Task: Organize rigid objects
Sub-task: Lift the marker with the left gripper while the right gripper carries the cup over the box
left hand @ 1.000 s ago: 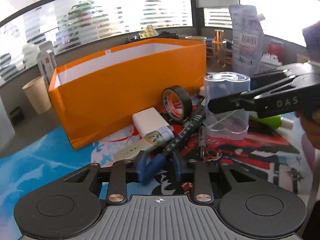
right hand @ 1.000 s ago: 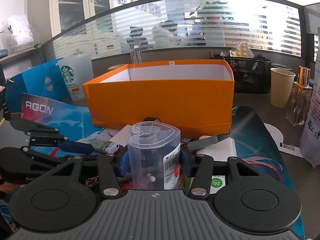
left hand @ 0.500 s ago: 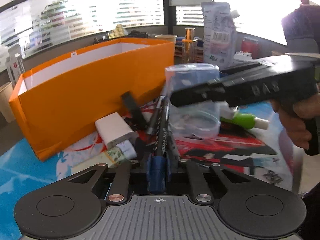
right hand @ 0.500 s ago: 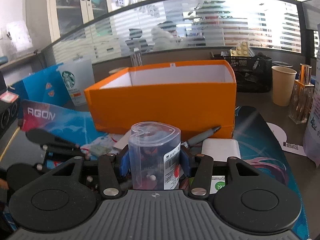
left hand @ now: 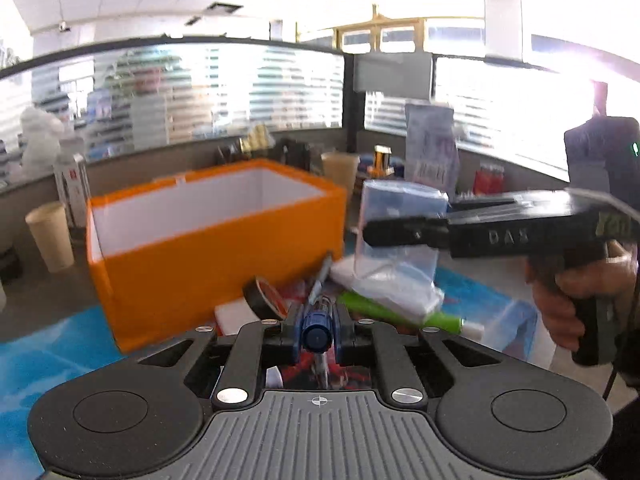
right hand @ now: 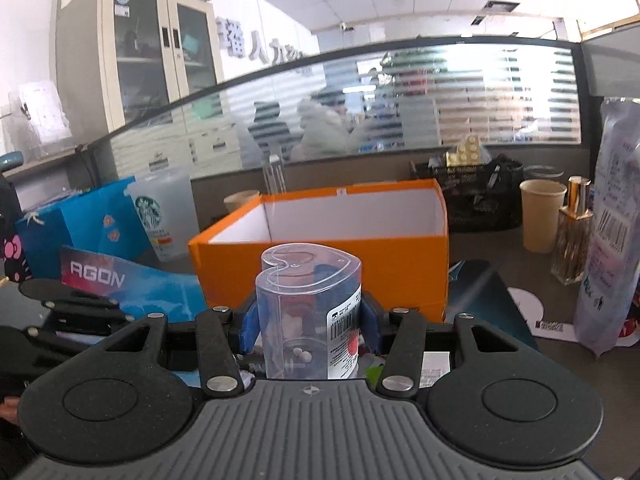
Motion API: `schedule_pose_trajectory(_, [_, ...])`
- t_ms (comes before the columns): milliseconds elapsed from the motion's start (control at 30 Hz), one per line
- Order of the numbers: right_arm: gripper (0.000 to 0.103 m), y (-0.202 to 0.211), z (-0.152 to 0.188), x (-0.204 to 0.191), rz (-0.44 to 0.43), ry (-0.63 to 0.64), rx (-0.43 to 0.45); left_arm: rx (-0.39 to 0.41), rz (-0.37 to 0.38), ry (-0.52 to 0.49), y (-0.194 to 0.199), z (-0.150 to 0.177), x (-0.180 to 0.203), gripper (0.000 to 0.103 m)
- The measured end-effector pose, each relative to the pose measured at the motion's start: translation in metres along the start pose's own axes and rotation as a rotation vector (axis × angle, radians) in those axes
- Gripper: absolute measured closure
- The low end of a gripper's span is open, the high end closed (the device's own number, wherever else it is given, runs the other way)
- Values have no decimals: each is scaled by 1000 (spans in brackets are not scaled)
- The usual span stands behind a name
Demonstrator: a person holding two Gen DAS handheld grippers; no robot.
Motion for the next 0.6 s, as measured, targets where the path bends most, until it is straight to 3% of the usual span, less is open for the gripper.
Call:
schedule_pose_trajectory(233, [57, 6, -18, -10, -23, 13, 54, 60, -44, 5, 9, -30, -17, 90])
schedule_pose_trajectory(600, [57, -19, -80, -24, -59, 61, 135, 138, -142, -13, 13, -90, -65, 90])
Point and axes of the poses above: each gripper's, at about its wrist camera, not at the fingertips, and y roughly against the way its jaws point, x to its right, z to its underside, the point moved 8 cm from there along -y, roughly the way its jaws point, and after that the axes turned 13 degrees about -y, right-handed, at the moved point
